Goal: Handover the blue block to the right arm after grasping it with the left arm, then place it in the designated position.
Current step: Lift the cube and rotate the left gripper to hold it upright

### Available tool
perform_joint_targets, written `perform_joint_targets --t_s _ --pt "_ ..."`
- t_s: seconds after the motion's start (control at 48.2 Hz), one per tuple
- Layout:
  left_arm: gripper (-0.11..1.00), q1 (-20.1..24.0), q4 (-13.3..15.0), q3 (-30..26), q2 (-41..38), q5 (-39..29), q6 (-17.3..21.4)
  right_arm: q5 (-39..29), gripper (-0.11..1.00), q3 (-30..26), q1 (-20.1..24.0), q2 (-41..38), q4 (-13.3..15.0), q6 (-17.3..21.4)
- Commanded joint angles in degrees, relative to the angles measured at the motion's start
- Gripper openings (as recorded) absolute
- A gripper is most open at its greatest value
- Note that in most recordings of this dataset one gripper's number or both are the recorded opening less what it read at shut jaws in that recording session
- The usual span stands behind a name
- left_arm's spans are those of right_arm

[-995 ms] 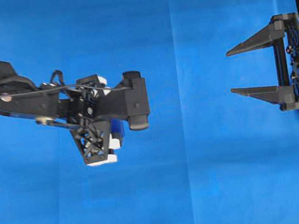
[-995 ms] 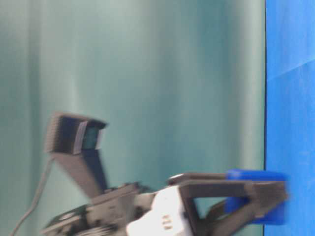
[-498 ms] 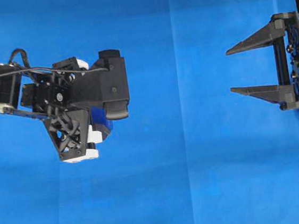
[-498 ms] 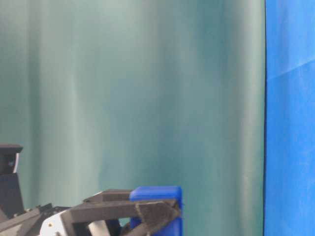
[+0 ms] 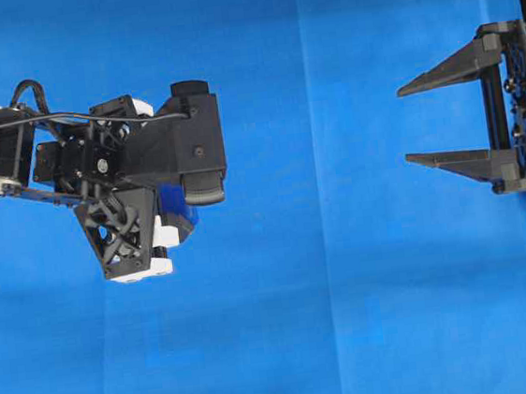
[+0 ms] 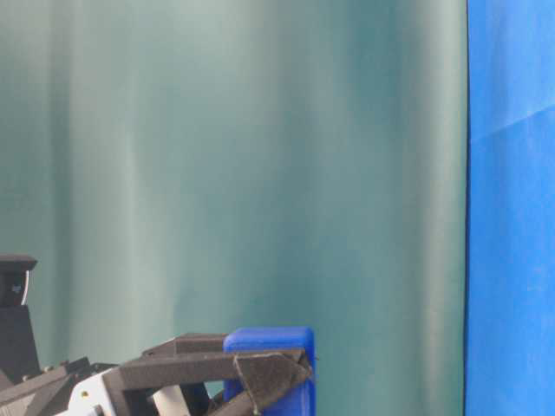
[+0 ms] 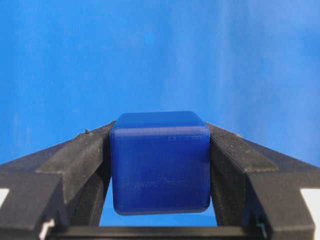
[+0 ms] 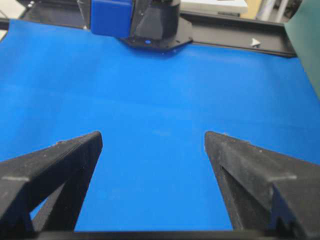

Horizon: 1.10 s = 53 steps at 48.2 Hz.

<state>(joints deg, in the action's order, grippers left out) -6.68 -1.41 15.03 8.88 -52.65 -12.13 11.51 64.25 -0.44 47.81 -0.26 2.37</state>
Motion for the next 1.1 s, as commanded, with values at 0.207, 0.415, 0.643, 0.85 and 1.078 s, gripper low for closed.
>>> perform_joint_targets --t_s 0.207,0.415,0.643,0.85,1.078 --pt "0.49 0.2 -0.2 -1.2 1.5 0.4 -0.2 0.2 0.97 -1.8 -0.1 -0.1 -0.1 0.2" --pt "0.49 0.2 -0.2 -1.2 1.6 0.4 -0.2 0.2 0.97 -1.8 0.0 -0.1 -0.1 0.2" --pt "0.49 0.2 -0.2 -1.1 1.6 0.4 -0.2 0.2 0.97 -1.8 0.0 -0.3 -0.1 0.2" --pt "0.49 -0.1 -0.2 -0.2 2.3 3.5 -0.2 0.4 0.97 -1.8 0.0 -0.4 -0.1 0.2" --pt "0.49 -0.6 -0.5 7.5 7.3 17.7 -0.3 0.5 0.97 -1.8 0.0 -0.4 0.0 0.2"
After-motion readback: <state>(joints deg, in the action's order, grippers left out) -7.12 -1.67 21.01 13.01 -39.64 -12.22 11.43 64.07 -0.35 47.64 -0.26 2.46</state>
